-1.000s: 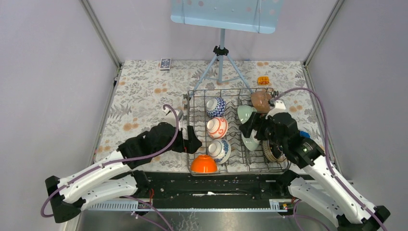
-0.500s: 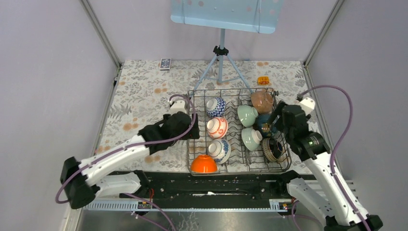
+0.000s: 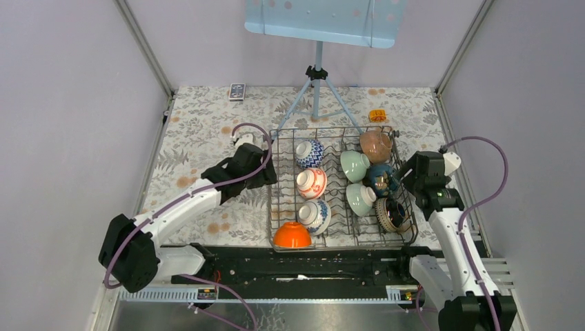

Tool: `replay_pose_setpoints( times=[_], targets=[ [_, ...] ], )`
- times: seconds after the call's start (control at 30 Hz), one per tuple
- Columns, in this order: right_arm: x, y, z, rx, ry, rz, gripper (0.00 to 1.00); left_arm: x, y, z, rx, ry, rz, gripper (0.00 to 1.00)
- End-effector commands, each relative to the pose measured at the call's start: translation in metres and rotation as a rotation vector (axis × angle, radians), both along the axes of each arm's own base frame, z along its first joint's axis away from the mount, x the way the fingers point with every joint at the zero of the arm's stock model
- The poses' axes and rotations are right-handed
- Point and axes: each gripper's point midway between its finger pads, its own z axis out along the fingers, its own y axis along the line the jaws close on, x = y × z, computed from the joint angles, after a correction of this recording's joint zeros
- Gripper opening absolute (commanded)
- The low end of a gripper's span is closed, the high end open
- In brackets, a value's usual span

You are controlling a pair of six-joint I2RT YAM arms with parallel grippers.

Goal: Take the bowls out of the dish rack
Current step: Move the dish rack to the center of the board.

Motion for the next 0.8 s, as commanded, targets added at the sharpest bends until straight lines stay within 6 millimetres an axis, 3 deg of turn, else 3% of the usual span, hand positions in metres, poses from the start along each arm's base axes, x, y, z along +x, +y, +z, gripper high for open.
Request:
replay_pose_setpoints(
  times=[0.0, 0.17, 0.3, 0.5, 0.63, 0.77],
  targets=[
    [0.013, 0.003, -0.007, 0.105, -0.045, -0.036, 0.79, 0.009, -0.023, 0.000, -0.068, -0.018, -0.060, 0.85],
    [0.016, 0.004, -0.018, 0.160, -0.033, -0.047, 0.78, 0.009, -0.026, -0.012, -0.078, 0.003, -0.062, 0.90],
    [0.016, 0.008, -0.022, 0.193, -0.041, -0.039, 0.77, 0.010, -0.027, -0.025, -0.064, 0.025, -0.057, 0.89],
    [0.015, 0.017, -0.027, 0.238, -0.045, -0.018, 0.77, 0.012, -0.018, -0.039, -0.023, 0.037, -0.012, 0.71],
    [0.016, 0.020, -0.026, 0.246, -0.047, 0.000, 0.77, 0.017, -0.004, -0.041, 0.018, 0.033, 0.052, 0.62],
    [0.020, 0.025, -0.019, 0.255, -0.056, 0.040, 0.78, 0.019, 0.010, -0.046, 0.030, 0.050, 0.100, 0.47]
  ],
)
